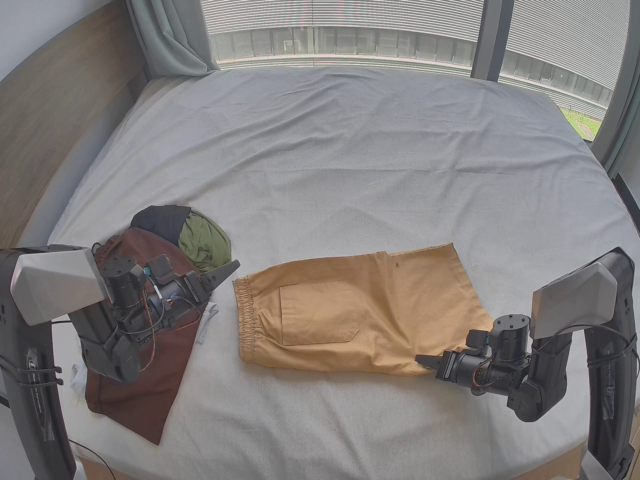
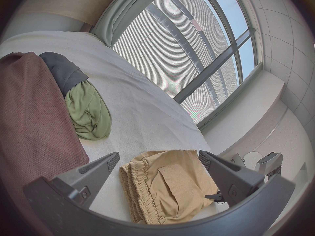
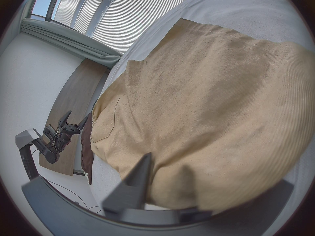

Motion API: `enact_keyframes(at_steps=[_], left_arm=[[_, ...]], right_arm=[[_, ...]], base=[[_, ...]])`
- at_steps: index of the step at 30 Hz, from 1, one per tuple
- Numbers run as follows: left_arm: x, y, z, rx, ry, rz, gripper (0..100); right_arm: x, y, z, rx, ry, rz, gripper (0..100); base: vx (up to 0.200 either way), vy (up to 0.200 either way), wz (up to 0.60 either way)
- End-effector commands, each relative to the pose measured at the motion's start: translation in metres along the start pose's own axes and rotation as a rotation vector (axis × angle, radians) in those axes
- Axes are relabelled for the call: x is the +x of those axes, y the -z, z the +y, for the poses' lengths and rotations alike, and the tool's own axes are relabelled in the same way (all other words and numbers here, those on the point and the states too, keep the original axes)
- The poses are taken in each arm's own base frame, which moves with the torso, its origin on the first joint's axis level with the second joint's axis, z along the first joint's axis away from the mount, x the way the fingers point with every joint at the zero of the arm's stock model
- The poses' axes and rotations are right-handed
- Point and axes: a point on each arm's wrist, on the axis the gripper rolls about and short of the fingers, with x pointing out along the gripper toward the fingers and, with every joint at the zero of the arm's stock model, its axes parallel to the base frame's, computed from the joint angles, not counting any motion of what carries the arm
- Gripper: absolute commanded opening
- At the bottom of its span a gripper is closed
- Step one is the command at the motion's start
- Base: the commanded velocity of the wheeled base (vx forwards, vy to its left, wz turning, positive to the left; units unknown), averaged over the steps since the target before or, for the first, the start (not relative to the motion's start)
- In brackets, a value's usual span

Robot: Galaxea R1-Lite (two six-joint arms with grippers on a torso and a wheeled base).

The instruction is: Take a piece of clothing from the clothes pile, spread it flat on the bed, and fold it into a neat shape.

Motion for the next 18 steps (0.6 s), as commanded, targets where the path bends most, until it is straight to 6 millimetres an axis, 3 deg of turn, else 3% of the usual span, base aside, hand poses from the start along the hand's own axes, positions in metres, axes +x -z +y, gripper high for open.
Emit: enact_keyframes(at_steps=[1,18], left_arm=[[0.001,-0.001,-0.001,0.005,0.007,-0.003,100],[0.002,-0.004,0.001,0.060,0.047,0.008,100]], right_arm=[[0.000,0.003,0.002,-0.003,-0.002,0.011,100],[-0.028,0.025,0.023,-0.049,-0.046,0.139,100]], base=[[0.000,0.000,0.00],[0.000,0.000,0.00]])
